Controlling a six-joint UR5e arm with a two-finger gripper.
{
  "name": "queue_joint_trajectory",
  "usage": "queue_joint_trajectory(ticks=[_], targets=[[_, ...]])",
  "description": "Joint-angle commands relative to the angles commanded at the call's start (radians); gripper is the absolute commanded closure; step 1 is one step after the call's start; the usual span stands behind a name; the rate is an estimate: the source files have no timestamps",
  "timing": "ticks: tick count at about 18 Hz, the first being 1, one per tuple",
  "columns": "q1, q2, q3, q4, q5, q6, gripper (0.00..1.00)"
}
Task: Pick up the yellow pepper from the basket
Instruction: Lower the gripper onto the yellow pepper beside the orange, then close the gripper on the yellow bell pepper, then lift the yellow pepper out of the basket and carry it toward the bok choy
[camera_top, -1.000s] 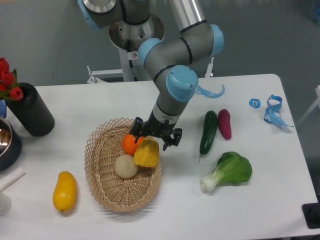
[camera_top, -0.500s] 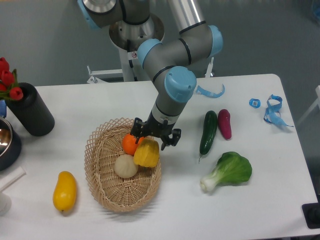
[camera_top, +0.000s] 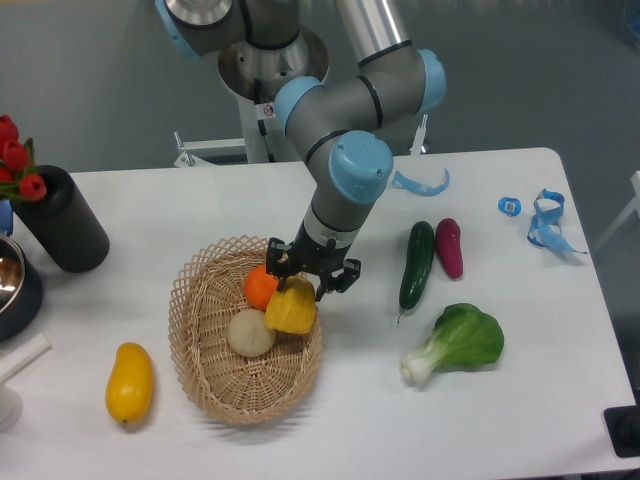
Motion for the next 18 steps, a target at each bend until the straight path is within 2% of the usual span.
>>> queue_joint_trajectory(ticks=[3, 4, 7, 8, 12, 18], targets=[[0.0, 0.003, 0.002, 0.0, 0.0, 0.002, 0.42], [0.0, 0.003, 0.003, -0.002, -0.002, 0.002, 0.47], [0.0, 0.005, 0.002, -0.002, -0.002, 0.002, 0.48], [0.0, 0.005, 0.003, -0.002, -0.002, 0.002, 0.52], [-0.002, 0.014, 0.012, 0.0, -0.002, 0.002, 0.52], [0.002, 0.044, 0.118, -0.002, -0.002, 0.003, 0.52]])
